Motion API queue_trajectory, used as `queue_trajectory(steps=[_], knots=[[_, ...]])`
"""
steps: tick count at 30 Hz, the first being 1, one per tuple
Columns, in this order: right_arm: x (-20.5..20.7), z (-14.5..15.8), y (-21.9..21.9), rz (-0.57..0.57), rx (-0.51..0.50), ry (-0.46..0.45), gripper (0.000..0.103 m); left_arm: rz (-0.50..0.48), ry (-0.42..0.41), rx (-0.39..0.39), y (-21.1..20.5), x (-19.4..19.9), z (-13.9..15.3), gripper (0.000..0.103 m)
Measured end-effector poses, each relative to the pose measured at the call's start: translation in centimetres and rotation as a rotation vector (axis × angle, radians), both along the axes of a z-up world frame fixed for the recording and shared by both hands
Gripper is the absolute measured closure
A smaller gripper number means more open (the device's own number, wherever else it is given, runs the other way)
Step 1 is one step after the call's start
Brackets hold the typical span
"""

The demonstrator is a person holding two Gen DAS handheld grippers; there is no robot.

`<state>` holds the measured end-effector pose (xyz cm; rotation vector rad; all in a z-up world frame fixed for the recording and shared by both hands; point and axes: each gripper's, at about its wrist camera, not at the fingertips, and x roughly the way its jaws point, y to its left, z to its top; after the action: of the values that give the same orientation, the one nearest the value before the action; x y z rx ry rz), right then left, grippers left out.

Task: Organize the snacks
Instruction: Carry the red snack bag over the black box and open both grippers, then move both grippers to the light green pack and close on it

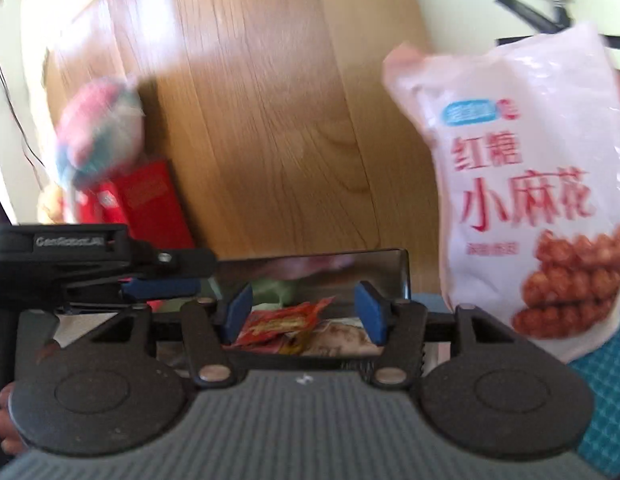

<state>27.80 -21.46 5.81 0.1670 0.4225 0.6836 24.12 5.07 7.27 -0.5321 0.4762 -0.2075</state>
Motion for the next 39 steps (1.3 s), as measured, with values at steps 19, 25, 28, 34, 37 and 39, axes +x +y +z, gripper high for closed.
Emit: queue_trajectory(steps=[19, 25, 28, 34, 37, 39], knots=[[-12.4, -5.5, -1.9, 0.207, 0.018, 0.268, 0.043, -0.001, 0.191, -0.129, 2.2, -16.6, -8.8, 0.061], [-13.0, -5.7, -1.2, 0.218, 0.011, 0.301, 0.044, -0.046, 0.170, -0.158, 1.8, -19.1, -8.6, 0.061], [-15.0, -5.4, -1.9, 0.318, 0.022, 0.289, 0.043, -0.083, 0.170, -0.177, 1.4, -20.8, -8.6, 0.060], [-19.4, -7.0, -1.5, 0.386, -0.094, 0.231, 0.042, -0.142, 0.215, -0.166, -1.1, -22.4, -9.5, 0.062], [-21.1, -7.0, -0.9, 0.386, -0.153, 0.159, 0.048, -0.170, 0.229, -0.131, -2.6, -22.1, -9.6, 0.068], [-21.6, -6.9, -0.5, 0.372, -0.205, 0.115, 0.050, -0.169, 0.233, -0.106, -3.1, -21.5, -9.2, 0.068]])
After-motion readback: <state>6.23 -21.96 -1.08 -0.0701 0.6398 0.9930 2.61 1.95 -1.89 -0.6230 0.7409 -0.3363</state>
